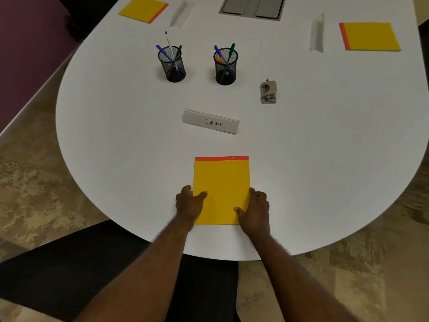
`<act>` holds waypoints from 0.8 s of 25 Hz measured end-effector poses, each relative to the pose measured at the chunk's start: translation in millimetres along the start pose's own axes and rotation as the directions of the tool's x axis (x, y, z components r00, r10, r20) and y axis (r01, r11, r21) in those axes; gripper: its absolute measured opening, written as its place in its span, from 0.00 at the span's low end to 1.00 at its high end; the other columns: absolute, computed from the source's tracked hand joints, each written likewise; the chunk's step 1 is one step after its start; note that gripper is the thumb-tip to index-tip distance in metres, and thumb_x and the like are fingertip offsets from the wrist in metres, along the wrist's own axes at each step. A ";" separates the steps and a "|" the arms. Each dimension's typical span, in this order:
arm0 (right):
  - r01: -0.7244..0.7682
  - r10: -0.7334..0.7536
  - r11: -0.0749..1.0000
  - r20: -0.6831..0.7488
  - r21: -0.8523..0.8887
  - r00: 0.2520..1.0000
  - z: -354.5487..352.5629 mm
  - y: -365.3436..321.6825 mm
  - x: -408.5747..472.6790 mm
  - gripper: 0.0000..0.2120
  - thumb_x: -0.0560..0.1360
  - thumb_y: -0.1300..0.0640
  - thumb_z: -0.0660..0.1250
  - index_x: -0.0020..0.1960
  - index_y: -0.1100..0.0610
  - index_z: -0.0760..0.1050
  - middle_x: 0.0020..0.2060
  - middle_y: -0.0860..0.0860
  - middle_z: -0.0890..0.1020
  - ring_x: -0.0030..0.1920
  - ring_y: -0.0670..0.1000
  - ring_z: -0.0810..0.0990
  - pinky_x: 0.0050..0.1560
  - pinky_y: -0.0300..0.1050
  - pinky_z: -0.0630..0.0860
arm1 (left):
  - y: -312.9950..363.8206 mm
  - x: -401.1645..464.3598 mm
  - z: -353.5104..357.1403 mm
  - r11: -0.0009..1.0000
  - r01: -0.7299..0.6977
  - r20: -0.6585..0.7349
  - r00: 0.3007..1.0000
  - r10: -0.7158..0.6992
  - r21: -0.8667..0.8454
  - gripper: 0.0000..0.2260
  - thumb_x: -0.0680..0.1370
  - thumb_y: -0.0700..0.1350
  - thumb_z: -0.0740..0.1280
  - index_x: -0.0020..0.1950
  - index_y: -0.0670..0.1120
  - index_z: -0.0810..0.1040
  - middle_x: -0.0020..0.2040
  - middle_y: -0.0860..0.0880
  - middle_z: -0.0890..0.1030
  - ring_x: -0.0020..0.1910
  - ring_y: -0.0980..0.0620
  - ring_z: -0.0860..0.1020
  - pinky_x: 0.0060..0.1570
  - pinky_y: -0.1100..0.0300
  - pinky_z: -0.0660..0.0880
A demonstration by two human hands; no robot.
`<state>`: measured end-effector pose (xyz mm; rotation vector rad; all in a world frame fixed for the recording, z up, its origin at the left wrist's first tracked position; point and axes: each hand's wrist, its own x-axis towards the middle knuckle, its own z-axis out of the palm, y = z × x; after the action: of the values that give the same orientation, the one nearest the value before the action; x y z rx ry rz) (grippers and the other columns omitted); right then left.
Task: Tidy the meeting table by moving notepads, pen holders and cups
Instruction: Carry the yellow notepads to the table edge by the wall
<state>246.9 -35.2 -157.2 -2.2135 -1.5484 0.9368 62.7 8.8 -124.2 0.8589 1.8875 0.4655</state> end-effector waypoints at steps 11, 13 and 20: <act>0.022 -0.024 0.995 0.018 0.094 1.000 -3.5 7.1 -0.8 0.35 0.73 0.50 0.72 0.74 0.60 0.61 0.66 0.59 0.66 0.64 0.59 0.68 0.62 0.51 0.69 | 5.2 -5.0 -13.4 0.985 -0.171 0.052 0.984 0.169 0.030 0.12 0.81 0.37 0.60 0.65 0.40 0.69 0.56 0.41 0.75 0.45 0.46 0.73 0.39 0.59 0.71; 0.027 -0.031 0.987 0.021 0.158 0.999 -7.8 8.5 -5.6 0.34 0.74 0.50 0.72 0.74 0.60 0.62 0.65 0.59 0.68 0.64 0.59 0.69 0.62 0.51 0.69 | 7.2 -11.9 -19.9 0.978 -0.207 0.094 0.974 0.207 -0.006 0.11 0.81 0.37 0.60 0.64 0.41 0.69 0.54 0.39 0.75 0.41 0.45 0.71 0.35 0.58 0.68; 0.043 -0.010 0.917 -0.085 0.397 0.996 -51.7 0.1 -46.3 0.24 0.75 0.51 0.71 0.68 0.53 0.70 0.54 0.52 0.81 0.43 0.48 0.79 0.39 0.39 0.72 | 25.1 -58.7 -52.7 0.922 -0.334 0.194 0.909 0.370 -0.194 0.08 0.81 0.38 0.60 0.57 0.49 0.71 0.58 0.38 0.78 0.53 0.38 0.77 0.45 0.49 0.74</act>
<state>270.6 -70.7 -102.5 -1.9114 -1.2174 1.0341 41.1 -14.9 -47.9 1.1048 1.4670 0.6965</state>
